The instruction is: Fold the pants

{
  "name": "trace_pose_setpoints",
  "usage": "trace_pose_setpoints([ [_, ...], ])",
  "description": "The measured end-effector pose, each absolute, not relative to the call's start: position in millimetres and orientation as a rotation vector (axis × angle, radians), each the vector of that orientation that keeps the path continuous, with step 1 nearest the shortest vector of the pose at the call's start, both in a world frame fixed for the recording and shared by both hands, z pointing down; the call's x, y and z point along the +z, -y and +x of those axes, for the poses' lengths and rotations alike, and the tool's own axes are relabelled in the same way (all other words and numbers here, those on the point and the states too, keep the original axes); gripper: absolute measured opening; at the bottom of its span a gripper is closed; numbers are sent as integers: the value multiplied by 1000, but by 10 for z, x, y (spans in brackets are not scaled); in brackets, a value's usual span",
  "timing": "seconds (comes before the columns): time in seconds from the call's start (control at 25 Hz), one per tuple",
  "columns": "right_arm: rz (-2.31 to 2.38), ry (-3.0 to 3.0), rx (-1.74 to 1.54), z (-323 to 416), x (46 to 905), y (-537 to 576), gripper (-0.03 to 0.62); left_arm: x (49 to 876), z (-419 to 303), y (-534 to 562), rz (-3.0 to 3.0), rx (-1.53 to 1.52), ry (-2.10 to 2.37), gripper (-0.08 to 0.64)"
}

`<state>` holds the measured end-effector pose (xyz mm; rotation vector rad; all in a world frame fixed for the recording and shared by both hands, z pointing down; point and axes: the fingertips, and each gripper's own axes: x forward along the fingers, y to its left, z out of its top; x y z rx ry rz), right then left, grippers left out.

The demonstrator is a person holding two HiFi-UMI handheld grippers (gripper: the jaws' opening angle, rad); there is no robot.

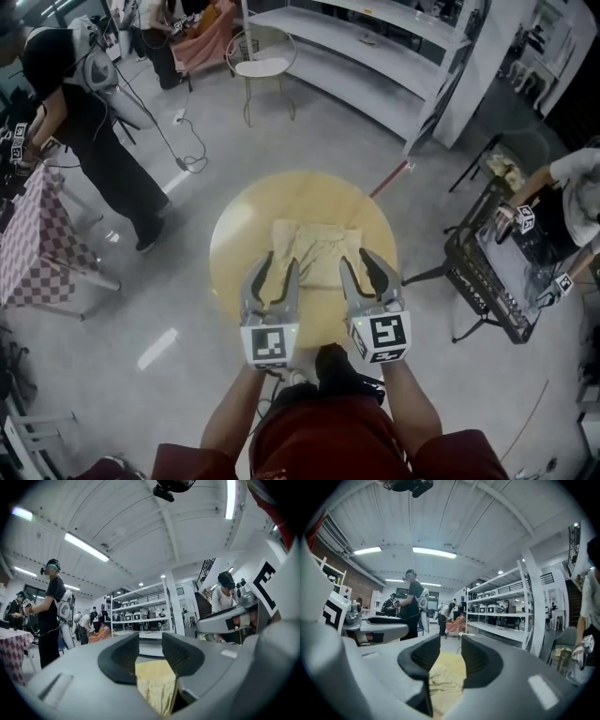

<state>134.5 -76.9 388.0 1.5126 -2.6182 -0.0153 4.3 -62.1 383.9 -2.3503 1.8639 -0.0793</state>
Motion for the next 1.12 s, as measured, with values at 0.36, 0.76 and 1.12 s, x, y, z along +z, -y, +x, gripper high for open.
trace_pose_setpoints([
  [0.36, 1487, 2661, -72, 1252, 3690, 303, 133, 3646, 39, 155, -2298, -39, -1878, 93],
  [0.76, 1538, 2655, -77, 1276, 3591, 102, 0, 3651, 136, -21, -2320, -56, -1854, 6],
  [1.12, 1541, 2672, -112, 1185, 3483, 67, 0, 3533, 94, -57, -2288, -26, -1854, 6],
])
